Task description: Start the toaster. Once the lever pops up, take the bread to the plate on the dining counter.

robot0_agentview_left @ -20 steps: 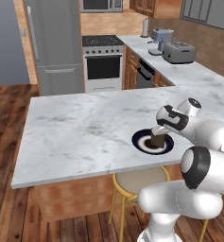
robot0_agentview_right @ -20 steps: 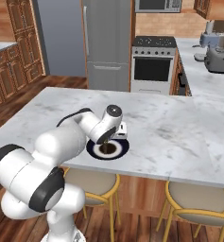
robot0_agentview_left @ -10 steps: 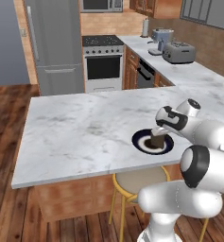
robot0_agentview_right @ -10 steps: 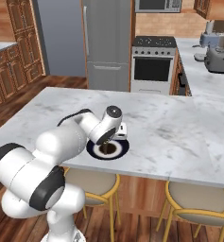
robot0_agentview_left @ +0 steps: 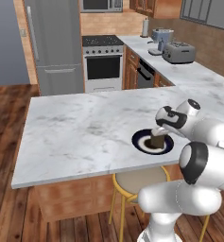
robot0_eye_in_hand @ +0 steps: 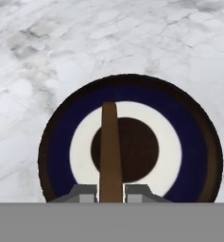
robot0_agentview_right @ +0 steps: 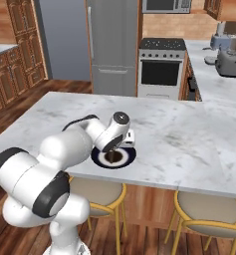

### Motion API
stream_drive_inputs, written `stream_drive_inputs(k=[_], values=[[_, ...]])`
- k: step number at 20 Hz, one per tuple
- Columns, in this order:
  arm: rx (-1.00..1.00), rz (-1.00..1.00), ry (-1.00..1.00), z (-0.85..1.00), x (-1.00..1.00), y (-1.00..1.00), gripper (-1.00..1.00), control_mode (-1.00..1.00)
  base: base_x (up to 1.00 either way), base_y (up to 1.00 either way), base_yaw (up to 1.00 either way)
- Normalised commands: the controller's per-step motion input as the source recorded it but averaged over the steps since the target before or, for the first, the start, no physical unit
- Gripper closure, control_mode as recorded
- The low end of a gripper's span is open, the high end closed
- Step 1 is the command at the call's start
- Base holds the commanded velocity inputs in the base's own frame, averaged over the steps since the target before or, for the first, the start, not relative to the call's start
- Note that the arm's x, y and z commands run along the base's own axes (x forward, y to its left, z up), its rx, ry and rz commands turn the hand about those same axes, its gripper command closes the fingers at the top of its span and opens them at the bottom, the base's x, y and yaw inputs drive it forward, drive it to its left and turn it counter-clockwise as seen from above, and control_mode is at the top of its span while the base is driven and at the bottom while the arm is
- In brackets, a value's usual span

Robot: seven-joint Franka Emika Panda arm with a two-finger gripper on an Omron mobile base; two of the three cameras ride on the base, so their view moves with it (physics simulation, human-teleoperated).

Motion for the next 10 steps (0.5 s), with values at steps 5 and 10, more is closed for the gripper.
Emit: stream_drive_inputs(k=[5, 10], values=[[0.0, 0.0, 0.0, -0.01, 0.13, 0.0, 1.0, -1.0, 0.0, 0.0, 0.0], [0.0, 0.0, 0.0, 0.0, 0.03, 0.0, 1.0, -1.0, 0.0, 0.0, 0.0]])
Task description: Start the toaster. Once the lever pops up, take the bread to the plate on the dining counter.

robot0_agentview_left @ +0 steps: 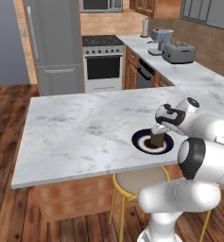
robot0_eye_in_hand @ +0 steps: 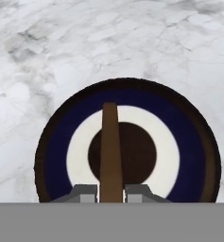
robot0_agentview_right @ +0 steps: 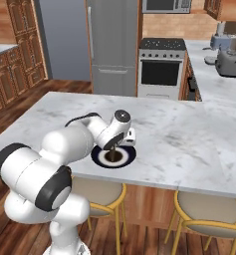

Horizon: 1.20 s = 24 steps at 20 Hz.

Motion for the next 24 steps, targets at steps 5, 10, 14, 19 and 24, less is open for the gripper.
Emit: stream_drive_inputs(k=[5, 10, 14, 19, 24], values=[[0.0, 0.0, 0.0, 0.0, 0.0, 0.0, -1.0, -1.0, 0.0, 0.0, 0.0], [0.0, 0.0, 0.0, 0.0, 0.0, 0.0, -1.0, -1.0, 0.0, 0.0, 0.0], [0.0, 0.0, 0.0, 0.0, 0.0, 0.0, -1.0, -1.0, 0.0, 0.0, 0.0], [0.0, 0.0, 0.0, 0.04, 0.0, 0.0, -1.0, -1.0, 0.0, 0.0, 0.0], [0.0, 0.0, -0.01, 0.29, -0.03, 0.0, -1.0, -1.0, 0.0, 0.0, 0.0]])
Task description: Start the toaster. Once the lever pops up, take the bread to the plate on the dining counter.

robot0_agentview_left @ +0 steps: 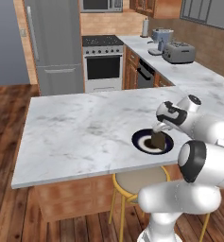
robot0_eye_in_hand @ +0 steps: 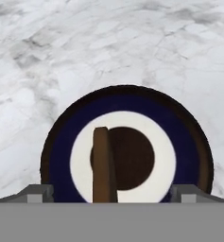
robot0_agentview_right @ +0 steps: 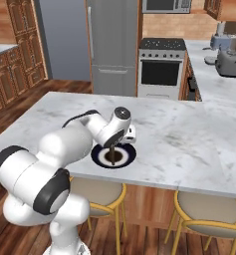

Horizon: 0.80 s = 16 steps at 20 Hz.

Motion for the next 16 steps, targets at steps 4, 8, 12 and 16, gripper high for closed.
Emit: stream_drive_inputs(k=[4, 8, 12, 16], values=[[-0.02, 0.0, -0.03, 0.41, -0.07, 0.0, -1.0, -1.0, 0.0, 0.0, 0.0], [-0.03, 0.0, -0.04, 0.65, -0.35, 0.0, -1.0, -1.0, 0.0, 0.0, 0.0], [-0.03, -0.02, 0.0, 0.76, -0.55, 0.0, -1.0, -1.0, 0.0, 0.0, 0.0], [-0.01, -0.09, 0.0, 0.63, -0.84, 0.0, -1.0, -1.0, 0.0, 0.0, 0.0]])
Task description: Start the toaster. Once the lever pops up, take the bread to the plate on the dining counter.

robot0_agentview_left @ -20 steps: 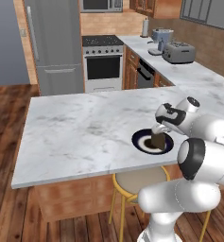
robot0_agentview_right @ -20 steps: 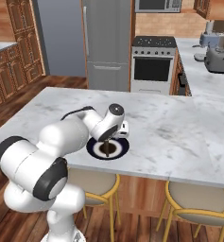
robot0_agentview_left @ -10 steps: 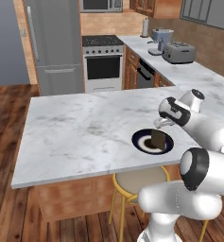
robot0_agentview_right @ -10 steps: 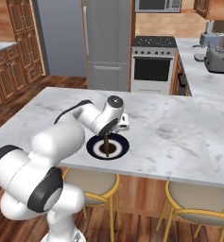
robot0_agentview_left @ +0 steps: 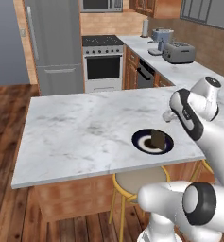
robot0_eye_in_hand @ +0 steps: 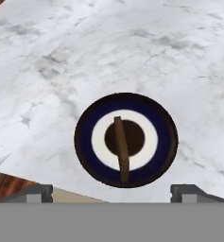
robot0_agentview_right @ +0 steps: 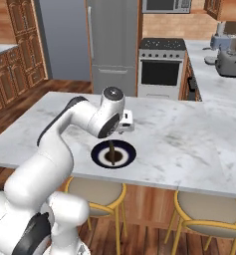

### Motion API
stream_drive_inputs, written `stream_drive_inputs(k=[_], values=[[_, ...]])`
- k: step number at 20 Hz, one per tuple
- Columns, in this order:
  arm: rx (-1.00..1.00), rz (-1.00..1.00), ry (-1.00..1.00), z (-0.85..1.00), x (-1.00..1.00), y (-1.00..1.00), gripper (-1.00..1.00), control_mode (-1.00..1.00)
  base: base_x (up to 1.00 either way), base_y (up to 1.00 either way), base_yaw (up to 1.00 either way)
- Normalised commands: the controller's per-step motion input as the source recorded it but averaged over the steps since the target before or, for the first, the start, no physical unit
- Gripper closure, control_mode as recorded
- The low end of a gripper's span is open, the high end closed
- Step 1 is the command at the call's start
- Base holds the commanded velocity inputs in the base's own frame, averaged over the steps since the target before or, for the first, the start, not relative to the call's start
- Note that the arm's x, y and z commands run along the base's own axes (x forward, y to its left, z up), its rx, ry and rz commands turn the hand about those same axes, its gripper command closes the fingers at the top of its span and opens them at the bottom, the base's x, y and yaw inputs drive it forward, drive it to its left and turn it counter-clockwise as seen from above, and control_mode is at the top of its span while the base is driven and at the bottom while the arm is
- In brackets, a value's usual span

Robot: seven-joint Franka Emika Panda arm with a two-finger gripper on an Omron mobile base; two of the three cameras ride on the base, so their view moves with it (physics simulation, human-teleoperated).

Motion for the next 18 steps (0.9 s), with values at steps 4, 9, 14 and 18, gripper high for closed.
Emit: stream_drive_inputs(k=[4, 9, 14, 18], values=[[0.0, -0.15, 0.0, 0.56, -0.96, 0.0, -1.0, -1.0, 0.0, 0.0, 0.0], [-0.04, -0.21, -0.01, 0.48, -0.77, 0.1, -1.0, -1.0, 0.0, 0.0, 0.0], [-0.08, -0.2, -0.05, 0.46, -0.56, 0.38, -1.0, -1.0, 0.0, 0.0, 0.0], [-0.07, -0.11, -0.07, 0.4, -0.48, 0.49, -1.0, -1.0, 0.0, 0.0, 0.0]])
